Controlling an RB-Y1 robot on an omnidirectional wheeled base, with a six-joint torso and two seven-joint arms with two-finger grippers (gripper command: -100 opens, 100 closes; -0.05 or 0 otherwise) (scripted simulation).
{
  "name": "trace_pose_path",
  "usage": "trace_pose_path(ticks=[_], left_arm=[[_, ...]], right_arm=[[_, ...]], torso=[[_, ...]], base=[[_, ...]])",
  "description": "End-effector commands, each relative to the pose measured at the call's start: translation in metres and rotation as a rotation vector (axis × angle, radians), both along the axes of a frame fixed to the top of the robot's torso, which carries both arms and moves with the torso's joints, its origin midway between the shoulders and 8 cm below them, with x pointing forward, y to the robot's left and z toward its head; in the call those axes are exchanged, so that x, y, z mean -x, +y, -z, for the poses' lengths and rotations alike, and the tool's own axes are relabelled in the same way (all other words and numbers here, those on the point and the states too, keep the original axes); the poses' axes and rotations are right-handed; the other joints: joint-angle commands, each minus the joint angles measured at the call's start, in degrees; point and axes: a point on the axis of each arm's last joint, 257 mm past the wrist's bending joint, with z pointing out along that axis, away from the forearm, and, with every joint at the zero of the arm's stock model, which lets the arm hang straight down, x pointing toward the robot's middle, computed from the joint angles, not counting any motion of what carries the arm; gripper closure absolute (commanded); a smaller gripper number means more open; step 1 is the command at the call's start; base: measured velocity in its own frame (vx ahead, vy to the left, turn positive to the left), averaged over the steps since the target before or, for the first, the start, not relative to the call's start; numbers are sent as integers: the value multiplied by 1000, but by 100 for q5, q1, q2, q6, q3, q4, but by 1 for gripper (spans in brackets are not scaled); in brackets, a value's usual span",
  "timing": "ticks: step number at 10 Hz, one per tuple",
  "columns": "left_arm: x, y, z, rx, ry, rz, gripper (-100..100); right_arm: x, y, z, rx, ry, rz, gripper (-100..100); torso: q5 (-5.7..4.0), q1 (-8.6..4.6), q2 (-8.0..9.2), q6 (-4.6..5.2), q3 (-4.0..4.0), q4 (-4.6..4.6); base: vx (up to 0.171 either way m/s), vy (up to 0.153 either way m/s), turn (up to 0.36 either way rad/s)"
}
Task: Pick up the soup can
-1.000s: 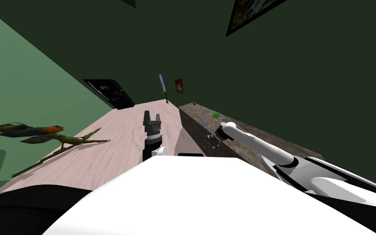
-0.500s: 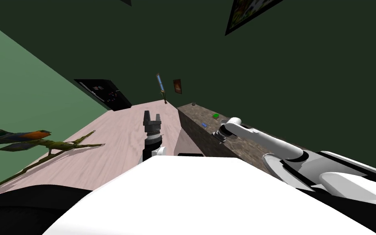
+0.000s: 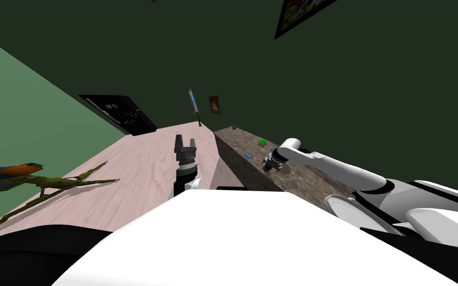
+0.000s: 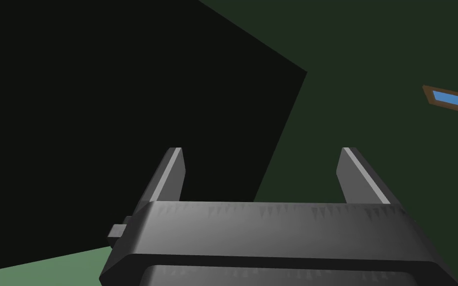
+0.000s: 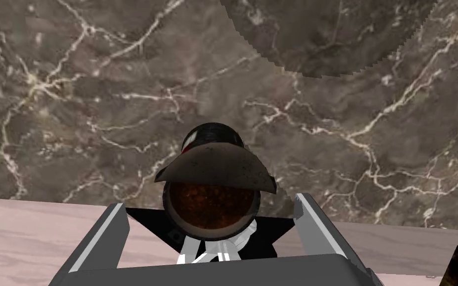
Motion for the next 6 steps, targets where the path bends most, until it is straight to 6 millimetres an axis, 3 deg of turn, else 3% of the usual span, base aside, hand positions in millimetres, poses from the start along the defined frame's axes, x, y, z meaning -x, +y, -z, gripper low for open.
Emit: trace_pose_path(ticks=[1, 2, 6], left_arm=[[0, 0, 0, 0, 0, 0, 0], [0, 0, 0, 0, 0, 0, 0], [0, 0, 0, 0, 0, 0, 0]], right_arm=[[0, 0, 0, 0, 0, 0, 0], [-5, -7, 4, -1, -1, 28, -100], [-15, -27, 15, 1, -3, 98, -100]], torso=[[0, 0, 0, 0, 0, 0], [4, 13, 18, 0, 11, 5], [-3, 12, 74, 3, 40, 11]], base=[[11, -8, 3], [-43, -9, 208], [-100, -15, 190]])
